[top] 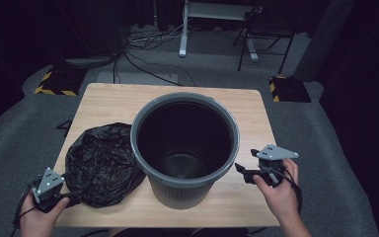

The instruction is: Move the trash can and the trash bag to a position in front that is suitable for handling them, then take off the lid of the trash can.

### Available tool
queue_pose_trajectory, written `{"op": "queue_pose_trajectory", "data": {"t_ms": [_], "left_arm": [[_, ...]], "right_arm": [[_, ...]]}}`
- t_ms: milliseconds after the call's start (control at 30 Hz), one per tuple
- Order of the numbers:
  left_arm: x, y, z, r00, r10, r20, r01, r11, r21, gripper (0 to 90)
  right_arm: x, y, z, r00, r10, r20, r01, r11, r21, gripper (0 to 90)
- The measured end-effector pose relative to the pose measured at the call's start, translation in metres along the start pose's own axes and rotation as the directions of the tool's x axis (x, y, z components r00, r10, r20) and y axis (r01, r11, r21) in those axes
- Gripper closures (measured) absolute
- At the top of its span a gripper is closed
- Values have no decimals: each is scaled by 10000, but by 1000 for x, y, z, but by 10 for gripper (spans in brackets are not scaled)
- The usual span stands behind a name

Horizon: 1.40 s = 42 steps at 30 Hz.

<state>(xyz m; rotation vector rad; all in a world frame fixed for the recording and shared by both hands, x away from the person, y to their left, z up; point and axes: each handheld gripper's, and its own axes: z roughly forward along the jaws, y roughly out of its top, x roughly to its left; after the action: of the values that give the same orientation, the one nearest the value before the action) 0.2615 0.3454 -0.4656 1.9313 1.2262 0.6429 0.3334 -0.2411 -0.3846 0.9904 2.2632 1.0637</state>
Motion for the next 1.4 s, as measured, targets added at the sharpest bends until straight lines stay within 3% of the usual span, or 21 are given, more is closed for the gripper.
{"op": "queue_pose_trajectory", "data": {"t_ms": [400,833,1100,1400], "left_arm": [[0,-1,1,10000,77,-19,-77,10000,24,265],[-1,-8,-2,9999,157,-9,-157,9998,115,265],[-1,-17,-13,9999,63,-93,-62,9999,123,265],[-2,-24,-19,9999,-72,-137,74,9999,142,265]], "right_arm": [[-16,38,-36,9979,27,-649,-60,9986,-516,242],[-33,89,-61,9926,-501,-1102,442,9975,-557,224],[-38,114,-67,9876,-530,-1477,427,9965,-723,222],[-44,142,-63,9807,-739,-1808,618,9955,-718,201]]}}
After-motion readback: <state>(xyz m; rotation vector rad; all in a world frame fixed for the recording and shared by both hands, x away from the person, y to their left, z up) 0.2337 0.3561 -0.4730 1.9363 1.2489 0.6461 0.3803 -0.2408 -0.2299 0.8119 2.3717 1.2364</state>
